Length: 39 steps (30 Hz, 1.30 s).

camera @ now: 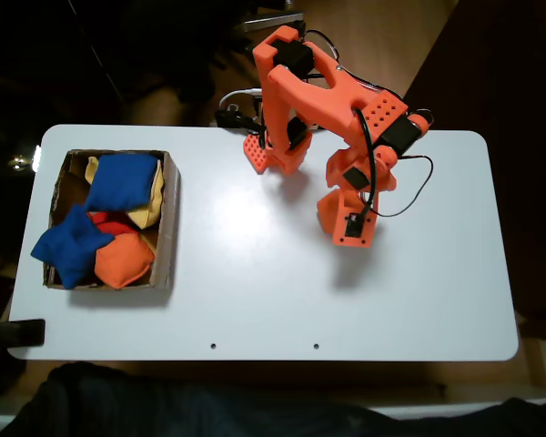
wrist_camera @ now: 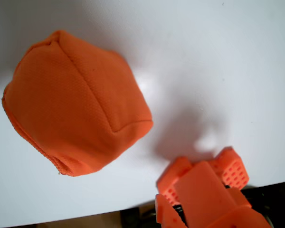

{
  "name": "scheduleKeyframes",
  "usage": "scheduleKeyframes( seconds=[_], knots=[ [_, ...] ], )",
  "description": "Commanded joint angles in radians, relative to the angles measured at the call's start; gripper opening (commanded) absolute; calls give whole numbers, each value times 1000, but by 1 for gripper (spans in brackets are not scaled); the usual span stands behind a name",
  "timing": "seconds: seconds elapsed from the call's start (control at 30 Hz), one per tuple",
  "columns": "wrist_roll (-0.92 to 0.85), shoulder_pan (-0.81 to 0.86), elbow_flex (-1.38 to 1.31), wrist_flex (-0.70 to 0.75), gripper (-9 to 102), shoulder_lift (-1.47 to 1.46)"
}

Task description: Grasp a bag and put it in the box.

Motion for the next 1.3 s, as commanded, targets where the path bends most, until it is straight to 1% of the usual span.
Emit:
scheduleKeyframes(
  seconds=[0.0, 0.33, 0.47, 1.03, 1.27],
  knots=[
    [-5, 9, -5, 2, 79, 9],
    [-5, 21, -3, -6, 82, -57],
    [0, 26, -6, -9, 86, -89],
    [15, 40, 2, -18, 86, -227],
    [28, 60, 2, -49, 86, -276]
  ],
)
